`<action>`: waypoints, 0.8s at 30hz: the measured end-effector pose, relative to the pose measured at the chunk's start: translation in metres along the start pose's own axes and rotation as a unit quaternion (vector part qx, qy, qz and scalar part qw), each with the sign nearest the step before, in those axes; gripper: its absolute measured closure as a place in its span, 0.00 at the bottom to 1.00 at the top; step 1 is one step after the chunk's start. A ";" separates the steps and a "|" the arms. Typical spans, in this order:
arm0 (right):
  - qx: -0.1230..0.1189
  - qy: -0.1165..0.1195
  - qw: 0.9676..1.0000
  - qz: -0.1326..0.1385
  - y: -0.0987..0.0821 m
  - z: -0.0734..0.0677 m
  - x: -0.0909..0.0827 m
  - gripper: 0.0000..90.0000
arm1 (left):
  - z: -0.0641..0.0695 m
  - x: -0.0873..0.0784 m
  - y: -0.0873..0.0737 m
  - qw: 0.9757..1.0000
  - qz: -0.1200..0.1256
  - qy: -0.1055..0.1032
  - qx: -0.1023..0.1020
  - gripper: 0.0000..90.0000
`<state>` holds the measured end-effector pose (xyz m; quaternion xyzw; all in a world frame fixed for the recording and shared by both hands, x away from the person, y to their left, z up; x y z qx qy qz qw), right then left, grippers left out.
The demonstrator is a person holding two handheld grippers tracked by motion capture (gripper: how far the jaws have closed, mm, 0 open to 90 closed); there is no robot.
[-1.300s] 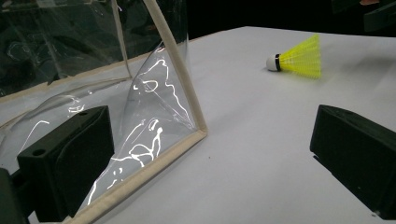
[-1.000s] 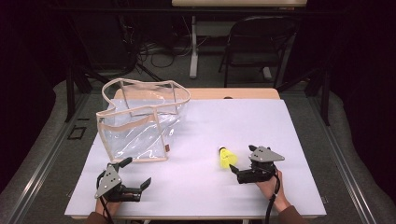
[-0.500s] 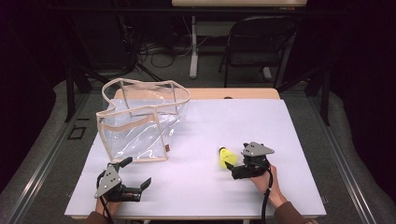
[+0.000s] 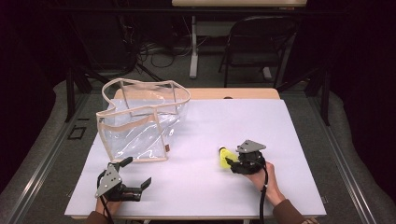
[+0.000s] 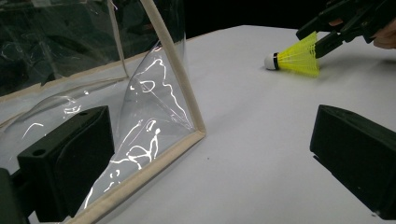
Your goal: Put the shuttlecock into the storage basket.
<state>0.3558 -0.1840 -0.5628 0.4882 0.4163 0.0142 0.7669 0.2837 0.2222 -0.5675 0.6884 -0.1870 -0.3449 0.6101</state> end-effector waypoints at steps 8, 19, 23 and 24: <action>0.006 -0.016 1.000 -0.014 0.001 -0.005 0.002 0.66 | 0.000 0.000 0.000 1.000 -0.002 -0.001 0.004 0.00; 0.022 -0.020 0.999 -0.025 -0.002 -0.005 0.004 0.86 | 0.001 0.001 0.000 1.000 -0.006 -0.005 0.005 0.00; 0.026 -0.023 0.999 -0.027 -0.001 -0.006 0.004 0.89 | 0.001 0.001 0.000 1.000 -0.010 -0.005 0.008 0.00; 0.026 -0.024 0.999 -0.027 -0.001 -0.006 0.004 0.90 | 0.001 0.001 0.000 1.000 -0.009 -0.005 0.008 0.00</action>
Point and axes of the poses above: each handheld gripper's, and its own axes: x roughly forward along the jaws, y roughly out of its top, z roughly to its right, the point moved 3 cm from there along x, roughly forward along the jaws, and after that the axes turned 3 degrees about -x, right-handed, at the moved point
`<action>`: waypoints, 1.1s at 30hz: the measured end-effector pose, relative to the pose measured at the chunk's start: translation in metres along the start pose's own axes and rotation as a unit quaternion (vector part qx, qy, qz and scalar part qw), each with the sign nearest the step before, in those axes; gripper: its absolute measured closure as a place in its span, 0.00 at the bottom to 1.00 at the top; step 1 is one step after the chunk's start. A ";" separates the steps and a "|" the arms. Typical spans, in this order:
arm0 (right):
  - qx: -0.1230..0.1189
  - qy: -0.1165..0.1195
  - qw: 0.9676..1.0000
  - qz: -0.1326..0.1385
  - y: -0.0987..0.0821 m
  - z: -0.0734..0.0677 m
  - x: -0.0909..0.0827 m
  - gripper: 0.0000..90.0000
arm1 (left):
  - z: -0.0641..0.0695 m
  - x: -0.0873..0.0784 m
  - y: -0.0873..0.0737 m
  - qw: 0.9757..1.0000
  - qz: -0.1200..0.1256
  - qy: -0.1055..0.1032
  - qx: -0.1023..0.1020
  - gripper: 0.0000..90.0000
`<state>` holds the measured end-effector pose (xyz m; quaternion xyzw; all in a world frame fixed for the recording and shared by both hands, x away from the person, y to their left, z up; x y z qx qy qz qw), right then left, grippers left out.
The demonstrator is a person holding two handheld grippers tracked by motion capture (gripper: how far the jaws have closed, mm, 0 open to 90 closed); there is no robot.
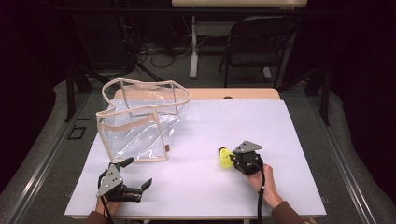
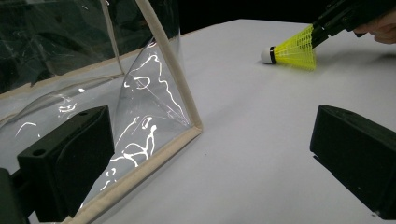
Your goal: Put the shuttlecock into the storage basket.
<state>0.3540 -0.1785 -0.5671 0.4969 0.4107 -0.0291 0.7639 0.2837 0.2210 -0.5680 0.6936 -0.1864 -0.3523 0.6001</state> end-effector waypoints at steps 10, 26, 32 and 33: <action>0.016 0.004 1.000 0.002 -0.001 0.001 -0.001 0.97 | 0.000 0.000 0.000 1.000 -0.001 -0.001 0.000 0.00; 0.019 0.015 1.000 0.020 0.004 0.000 -0.011 1.00 | 0.001 0.000 0.000 1.000 -0.002 -0.005 0.003 0.00; 0.021 0.015 0.999 0.029 0.009 0.003 -0.018 1.00 | 0.001 0.000 0.000 1.000 -0.002 -0.004 0.001 0.00; 0.022 0.015 0.999 0.029 0.010 0.003 -0.019 1.00 | 0.001 0.000 0.000 1.000 -0.003 -0.005 0.001 0.00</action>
Point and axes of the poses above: each handheld gripper's, and its own axes: x roughly forward along the jaws, y roughly out of its top, z roughly to its right, the point moved 3 cm from there along x, roughly forward along the jaws, and after that the axes turned 3 degrees about -x, right-handed, at the moved point
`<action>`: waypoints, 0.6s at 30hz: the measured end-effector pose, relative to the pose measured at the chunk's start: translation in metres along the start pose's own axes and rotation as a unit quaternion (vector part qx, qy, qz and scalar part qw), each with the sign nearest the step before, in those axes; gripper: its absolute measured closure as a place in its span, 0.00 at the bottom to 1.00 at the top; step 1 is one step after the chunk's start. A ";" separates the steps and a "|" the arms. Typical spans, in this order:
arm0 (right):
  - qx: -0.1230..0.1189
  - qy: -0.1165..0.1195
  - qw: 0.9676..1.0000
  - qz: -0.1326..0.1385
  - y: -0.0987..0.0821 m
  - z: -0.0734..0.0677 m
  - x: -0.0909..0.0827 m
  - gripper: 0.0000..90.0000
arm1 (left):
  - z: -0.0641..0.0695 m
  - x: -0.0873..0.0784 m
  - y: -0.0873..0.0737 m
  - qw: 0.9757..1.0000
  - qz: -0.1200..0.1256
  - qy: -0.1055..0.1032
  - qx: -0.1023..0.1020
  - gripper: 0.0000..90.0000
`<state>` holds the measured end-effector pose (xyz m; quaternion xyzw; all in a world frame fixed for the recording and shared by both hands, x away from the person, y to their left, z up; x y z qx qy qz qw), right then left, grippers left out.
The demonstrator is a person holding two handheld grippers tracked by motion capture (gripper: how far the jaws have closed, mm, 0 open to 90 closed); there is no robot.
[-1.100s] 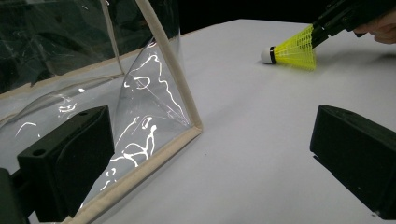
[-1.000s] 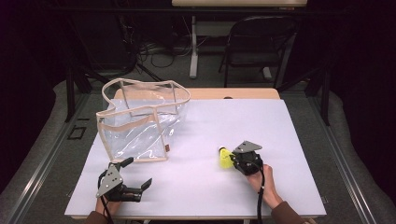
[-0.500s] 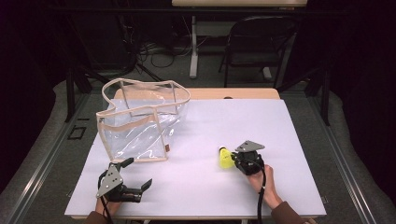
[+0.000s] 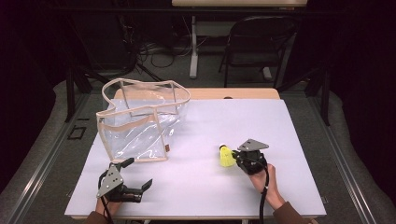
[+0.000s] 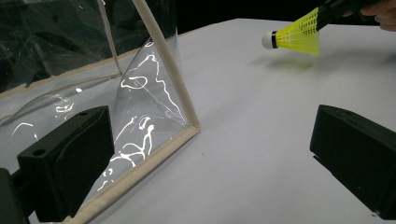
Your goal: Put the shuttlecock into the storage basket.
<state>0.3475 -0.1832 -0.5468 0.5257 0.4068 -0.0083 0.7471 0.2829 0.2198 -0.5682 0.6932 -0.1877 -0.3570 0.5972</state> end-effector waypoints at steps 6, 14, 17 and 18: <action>-0.003 0.004 1.000 0.007 0.005 0.003 -0.005 1.00 | 0.000 0.001 0.000 1.000 -0.004 -0.001 0.002 0.00; 0.001 0.003 1.000 0.014 0.012 0.007 -0.014 1.00 | 0.000 0.000 0.000 1.000 -0.001 0.002 0.000 0.00; 0.000 0.003 1.000 0.012 0.013 0.009 -0.016 1.00 | 0.000 -0.001 0.000 1.000 0.001 0.002 0.000 0.00; 0.001 0.003 1.000 0.013 0.013 0.009 -0.017 1.00 | 0.000 -0.001 0.000 1.000 0.002 0.003 0.000 0.00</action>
Point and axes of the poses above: each handheld gripper's, and its own axes: x roughly forward along the jaws, y roughly out of its top, z roughly to its right, the point moved 3 cm from there along x, roughly forward along the jaws, and after that the axes turned 3 degrees about -x, right-handed, at the moved point
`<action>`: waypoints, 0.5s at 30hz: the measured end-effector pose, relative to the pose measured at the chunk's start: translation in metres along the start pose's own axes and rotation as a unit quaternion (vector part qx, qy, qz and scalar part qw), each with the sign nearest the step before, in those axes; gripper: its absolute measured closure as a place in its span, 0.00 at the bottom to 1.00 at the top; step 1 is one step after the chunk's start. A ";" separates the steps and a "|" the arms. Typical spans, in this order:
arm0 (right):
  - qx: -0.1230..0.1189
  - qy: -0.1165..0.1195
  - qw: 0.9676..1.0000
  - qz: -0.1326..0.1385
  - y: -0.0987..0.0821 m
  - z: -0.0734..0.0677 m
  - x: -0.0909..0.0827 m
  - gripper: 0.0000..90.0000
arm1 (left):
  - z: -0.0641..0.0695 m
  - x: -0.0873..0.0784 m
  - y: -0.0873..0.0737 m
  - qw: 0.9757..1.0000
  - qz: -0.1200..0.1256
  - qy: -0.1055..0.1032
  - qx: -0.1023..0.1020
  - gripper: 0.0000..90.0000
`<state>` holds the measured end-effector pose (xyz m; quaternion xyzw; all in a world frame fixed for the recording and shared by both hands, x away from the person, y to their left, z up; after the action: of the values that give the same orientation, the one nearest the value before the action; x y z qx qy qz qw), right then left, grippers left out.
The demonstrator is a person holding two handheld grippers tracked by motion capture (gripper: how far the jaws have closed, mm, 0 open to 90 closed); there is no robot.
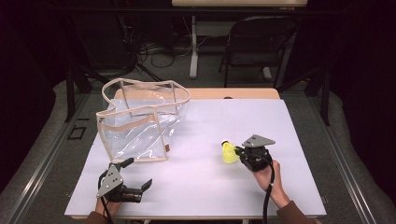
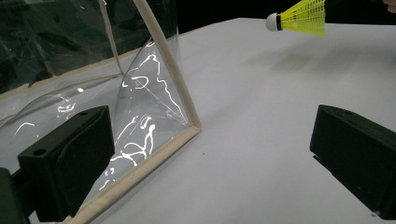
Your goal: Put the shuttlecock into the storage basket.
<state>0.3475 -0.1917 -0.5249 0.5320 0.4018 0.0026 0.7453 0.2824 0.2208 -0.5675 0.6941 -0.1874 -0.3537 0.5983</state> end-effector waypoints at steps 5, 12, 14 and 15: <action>0.000 -0.001 1.000 0.000 0.005 0.003 -0.003 1.00 | 0.000 0.000 0.000 1.000 0.001 0.000 0.000 0.00; -0.001 -0.002 1.000 0.003 0.013 0.007 -0.004 1.00 | 0.000 0.000 0.000 1.000 0.001 0.001 0.001 0.00; -0.002 -0.002 1.000 0.003 0.014 0.007 -0.004 1.00 | 0.000 0.000 0.000 1.000 0.001 0.001 0.000 0.00; -0.003 -0.002 1.000 0.003 0.015 0.008 -0.004 1.00 | 0.000 0.000 0.000 1.000 0.001 0.001 0.000 0.00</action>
<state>0.3558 -0.1928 -0.5095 0.5311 0.3987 0.0043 0.7476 0.2824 0.2208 -0.5672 0.6941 -0.1880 -0.3525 0.5989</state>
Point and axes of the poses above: each handheld gripper's, and its own axes: x roughly forward along the jaws, y roughly out of its top, z roughly to its right, the point moved 3 cm from there along x, roughly forward along the jaws, and after that the axes turned 3 degrees about -x, right-handed, at the moved point
